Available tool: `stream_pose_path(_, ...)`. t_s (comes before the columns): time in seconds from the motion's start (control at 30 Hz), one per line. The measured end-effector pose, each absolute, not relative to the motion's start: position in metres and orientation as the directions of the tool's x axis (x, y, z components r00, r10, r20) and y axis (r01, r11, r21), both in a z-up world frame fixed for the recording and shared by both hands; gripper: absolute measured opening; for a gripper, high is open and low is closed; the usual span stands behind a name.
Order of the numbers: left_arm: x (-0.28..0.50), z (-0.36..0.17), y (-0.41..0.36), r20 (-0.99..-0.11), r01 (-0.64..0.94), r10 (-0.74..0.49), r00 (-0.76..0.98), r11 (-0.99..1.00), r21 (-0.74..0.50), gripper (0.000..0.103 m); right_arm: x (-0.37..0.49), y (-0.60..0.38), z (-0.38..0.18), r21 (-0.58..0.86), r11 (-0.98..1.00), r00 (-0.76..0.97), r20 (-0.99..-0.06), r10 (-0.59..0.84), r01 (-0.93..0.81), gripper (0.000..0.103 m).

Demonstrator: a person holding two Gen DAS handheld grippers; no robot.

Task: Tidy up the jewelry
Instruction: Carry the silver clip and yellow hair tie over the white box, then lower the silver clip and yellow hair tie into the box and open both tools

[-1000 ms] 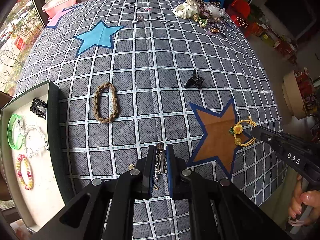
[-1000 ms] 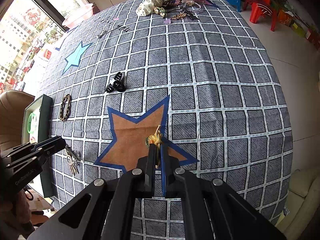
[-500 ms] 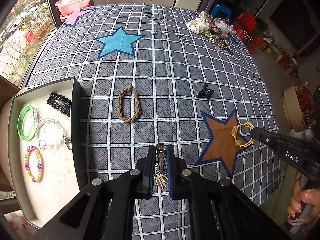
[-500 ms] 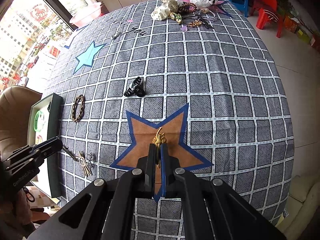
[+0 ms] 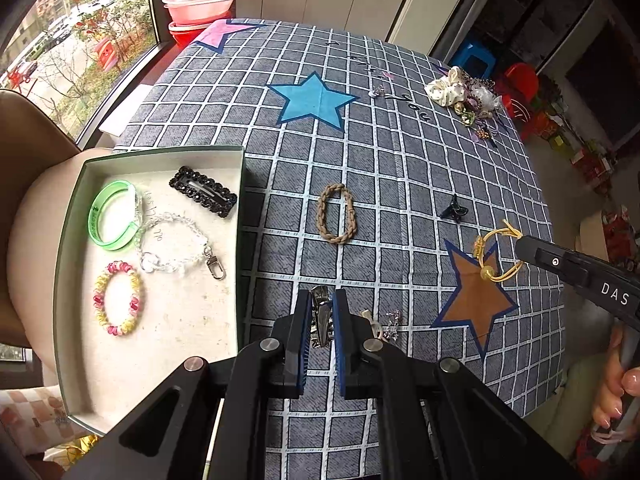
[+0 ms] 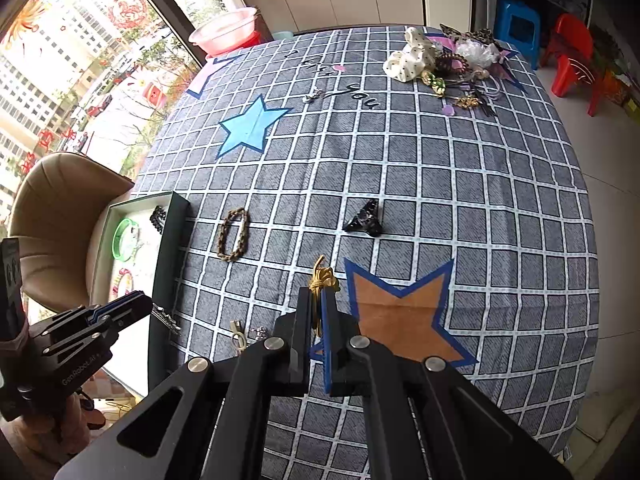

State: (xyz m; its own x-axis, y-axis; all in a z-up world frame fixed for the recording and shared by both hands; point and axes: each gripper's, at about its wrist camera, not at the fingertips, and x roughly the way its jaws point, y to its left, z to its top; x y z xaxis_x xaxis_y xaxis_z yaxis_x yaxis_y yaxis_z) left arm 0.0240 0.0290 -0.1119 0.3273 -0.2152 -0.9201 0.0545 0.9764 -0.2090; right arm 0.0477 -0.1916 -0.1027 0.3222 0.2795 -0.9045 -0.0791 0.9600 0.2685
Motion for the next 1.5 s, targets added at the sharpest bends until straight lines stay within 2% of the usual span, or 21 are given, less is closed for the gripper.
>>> stream_pose_path(0.57, -0.025, -0.126, 0.152, -0.942, -0.201, -0.068, 0.33, 0.969, -0.141, 0.017, 0.063, -0.03, -0.09, 0.329, 0.845, 0.212, -0.87, 0.445, -0.422, 0.004)
stream_pose_path(1.03, -0.04, -0.172, 0.2, -0.969, -0.281, -0.028, 0.247, 0.955, -0.099, 0.017, 0.043, 0.063, -0.135, 0.448, 0.724, -0.01, -0.854, 0.521, -0.525, 0.004)
stream_pose_path(1.5, -0.005, -0.202, 0.198, -0.973, -0.281, -0.001, 0.232, 0.957, -0.068, 0.017, 0.068, 0.08, -0.199, 0.357, 0.773, -0.066, -0.922, 0.381, -0.523, 0.004)
